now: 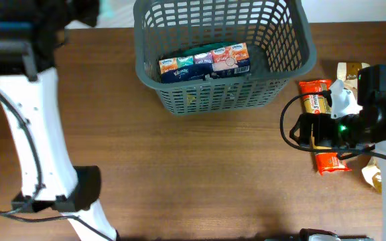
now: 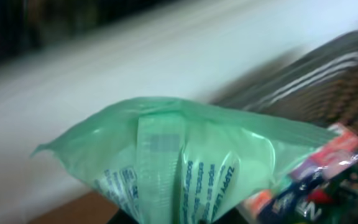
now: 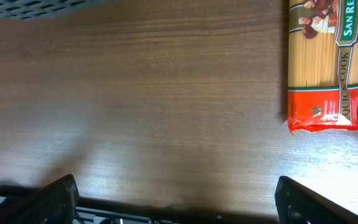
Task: Pack container
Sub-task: 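Carry the mint-green bar into the basket and release it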
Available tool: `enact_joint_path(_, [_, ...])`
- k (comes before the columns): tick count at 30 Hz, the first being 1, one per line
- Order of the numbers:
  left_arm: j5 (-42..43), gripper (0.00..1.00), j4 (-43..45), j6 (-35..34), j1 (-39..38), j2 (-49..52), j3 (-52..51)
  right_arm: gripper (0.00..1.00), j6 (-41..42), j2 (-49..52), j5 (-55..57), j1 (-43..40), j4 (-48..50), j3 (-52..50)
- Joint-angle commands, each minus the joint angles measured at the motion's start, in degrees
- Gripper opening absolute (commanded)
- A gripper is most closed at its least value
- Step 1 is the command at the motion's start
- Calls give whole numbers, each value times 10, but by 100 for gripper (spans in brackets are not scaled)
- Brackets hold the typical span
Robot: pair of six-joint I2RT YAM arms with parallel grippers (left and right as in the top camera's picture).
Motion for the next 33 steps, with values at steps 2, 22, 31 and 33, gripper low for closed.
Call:
enact_joint_path(2, [38, 2, 24, 151, -94, 5, 0, 99, -5, -7, -5, 3, -3, 10])
enact_joint_path(22, [25, 2, 89, 244, -279, 239, -22, 99, -8, -7, -5, 3, -35, 10])
enact_joint_path(31, [62, 2, 91, 281, -312, 274, -23, 99, -8, -7, -5, 3, -41, 10])
enact_joint_path(33, [70, 2, 90, 280, -314, 278, -23, 99, -8, -7, -5, 3, -42, 10])
